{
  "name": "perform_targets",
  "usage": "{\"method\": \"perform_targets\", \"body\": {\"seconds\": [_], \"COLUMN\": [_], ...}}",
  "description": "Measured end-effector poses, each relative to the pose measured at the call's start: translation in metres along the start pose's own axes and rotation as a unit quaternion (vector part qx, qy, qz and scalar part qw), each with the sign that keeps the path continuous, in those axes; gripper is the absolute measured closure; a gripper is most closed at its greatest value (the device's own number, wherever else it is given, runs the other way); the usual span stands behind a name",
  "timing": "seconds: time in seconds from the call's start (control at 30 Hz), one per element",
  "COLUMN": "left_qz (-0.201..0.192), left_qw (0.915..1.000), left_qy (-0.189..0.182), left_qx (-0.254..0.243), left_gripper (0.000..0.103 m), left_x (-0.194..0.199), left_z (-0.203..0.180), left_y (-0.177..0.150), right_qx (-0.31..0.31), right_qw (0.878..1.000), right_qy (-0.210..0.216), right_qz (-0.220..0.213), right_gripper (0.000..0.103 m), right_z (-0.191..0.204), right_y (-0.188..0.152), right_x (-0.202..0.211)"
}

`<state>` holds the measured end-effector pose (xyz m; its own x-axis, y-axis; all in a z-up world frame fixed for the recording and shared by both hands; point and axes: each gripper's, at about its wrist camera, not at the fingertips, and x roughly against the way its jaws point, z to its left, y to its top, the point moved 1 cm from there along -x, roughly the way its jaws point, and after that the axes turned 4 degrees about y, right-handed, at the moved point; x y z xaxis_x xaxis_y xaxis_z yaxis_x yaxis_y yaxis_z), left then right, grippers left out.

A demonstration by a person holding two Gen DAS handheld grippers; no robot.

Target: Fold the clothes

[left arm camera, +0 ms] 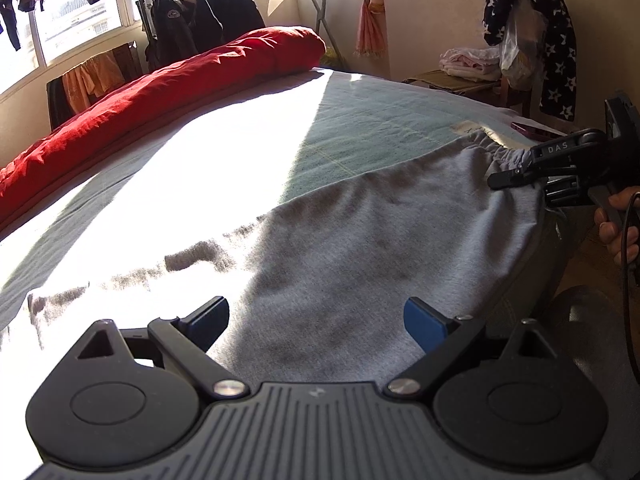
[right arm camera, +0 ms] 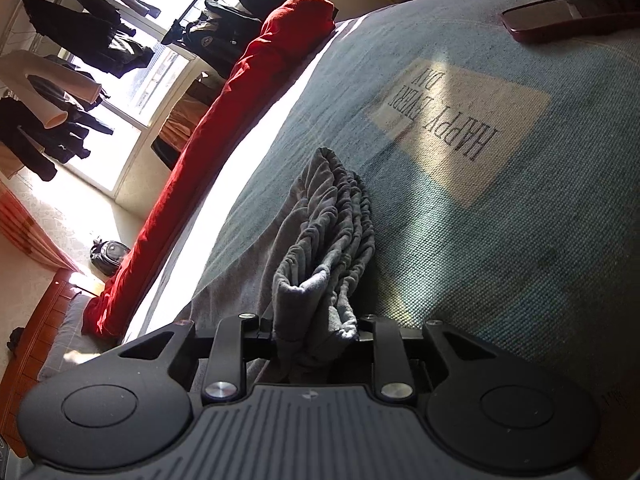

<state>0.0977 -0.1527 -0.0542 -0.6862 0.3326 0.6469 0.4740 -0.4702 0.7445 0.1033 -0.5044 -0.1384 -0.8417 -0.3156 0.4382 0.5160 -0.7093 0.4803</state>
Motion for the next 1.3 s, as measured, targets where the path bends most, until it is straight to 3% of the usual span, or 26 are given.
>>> {"method": "perform_targets", "body": {"seconds": [0.13, 0.37, 0.63, 0.83, 1.0, 1.3], "left_qz": [0.004, -0.009, -0.004, -0.006, 0.0, -0.016], "left_qw": [0.9999, 0.9995, 0.998, 0.9952, 0.9938, 0.9932], "left_qy": [-0.007, -0.025, -0.043, -0.067, -0.082, -0.07], "left_qx": [0.014, 0.017, 0.045, 0.071, 0.074, 0.092], "left_gripper": [0.009, 0.009, 0.009, 0.009, 0.009, 0.009], "left_x": [0.005, 0.016, 0.019, 0.024, 0.029, 0.045], "left_z": [0.013, 0.031, 0.051, 0.063, 0.075, 0.101], "left_y": [-0.009, -0.018, -0.029, -0.035, -0.04, -0.052], "right_qx": [0.027, 0.041, 0.105, 0.179, 0.224, 0.277], "right_qw": [0.999, 0.999, 0.994, 0.982, 0.973, 0.958], "right_qy": [-0.018, 0.015, -0.017, -0.054, -0.05, -0.029], "right_qz": [0.008, 0.032, 0.028, 0.028, 0.038, 0.074], "right_gripper": [0.074, 0.074, 0.074, 0.074, 0.074, 0.074], "right_z": [0.02, 0.039, 0.089, 0.146, 0.191, 0.253], "right_y": [0.004, 0.026, 0.024, 0.013, 0.003, -0.022], "right_x": [0.007, 0.03, 0.034, 0.025, 0.016, -0.02]}}
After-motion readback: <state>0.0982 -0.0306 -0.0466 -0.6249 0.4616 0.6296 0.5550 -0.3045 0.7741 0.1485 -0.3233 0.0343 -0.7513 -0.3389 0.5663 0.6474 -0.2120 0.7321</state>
